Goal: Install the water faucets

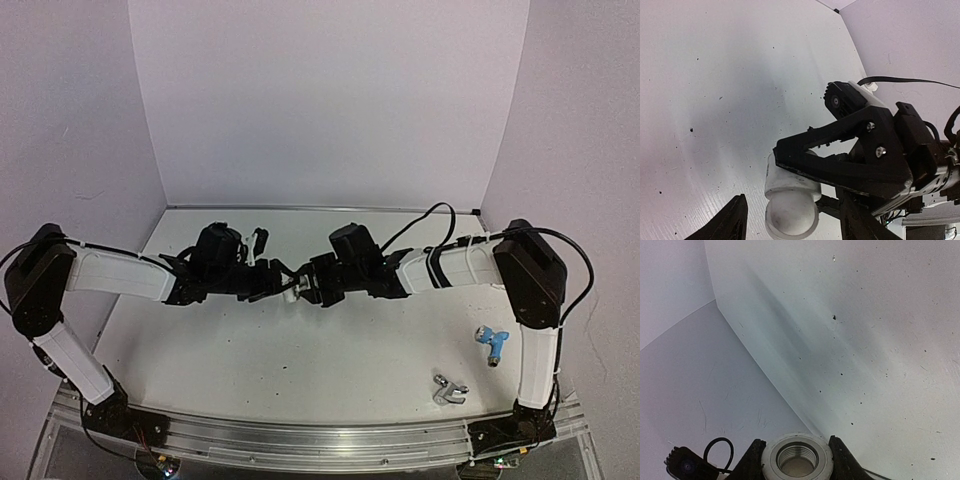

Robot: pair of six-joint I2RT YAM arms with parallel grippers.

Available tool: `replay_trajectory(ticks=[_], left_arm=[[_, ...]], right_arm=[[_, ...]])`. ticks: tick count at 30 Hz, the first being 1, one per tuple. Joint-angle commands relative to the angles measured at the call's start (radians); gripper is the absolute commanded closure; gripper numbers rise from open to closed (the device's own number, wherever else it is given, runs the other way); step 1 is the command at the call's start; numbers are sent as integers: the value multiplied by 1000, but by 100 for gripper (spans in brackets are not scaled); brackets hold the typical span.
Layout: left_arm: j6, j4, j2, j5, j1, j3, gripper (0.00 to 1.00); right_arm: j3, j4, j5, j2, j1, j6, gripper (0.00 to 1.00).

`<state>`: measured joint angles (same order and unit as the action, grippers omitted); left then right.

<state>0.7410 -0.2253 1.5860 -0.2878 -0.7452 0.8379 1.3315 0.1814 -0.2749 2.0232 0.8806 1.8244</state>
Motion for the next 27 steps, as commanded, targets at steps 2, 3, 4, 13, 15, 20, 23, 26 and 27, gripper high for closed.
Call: replay_trajectory(ticks=[2,3,4,13,15,20,23,26,27], left_arm=[[5,-29,36,-24,-5,53,39],[5,-30,42,-27,-5,56,42],[6,-29,45,-27,-5,57,44],[-16,133,48,70,-5,109,100],[-35,370,41,131,-5,167,100],[-68,895,23,226,-5,286,100],[-78,1108,40,216,-5,333,99],[-92,1276,73,184,-6,361,97],[-99,1290,77,174,-6,360,96]], right_arm=[[20,67,2,-55,5,10,71],[20,74,1,-55,5,10,71],[21,76,-2,-54,6,8,71],[-81,17,54,-116,-14,-298,14],[-117,-173,125,-184,-38,-591,2],[-118,-649,195,-278,-34,-1120,2],[-118,-955,222,-297,-21,-1244,2],[-121,-1231,274,-338,17,-1267,2],[-128,-1303,268,-355,22,-1270,2]])
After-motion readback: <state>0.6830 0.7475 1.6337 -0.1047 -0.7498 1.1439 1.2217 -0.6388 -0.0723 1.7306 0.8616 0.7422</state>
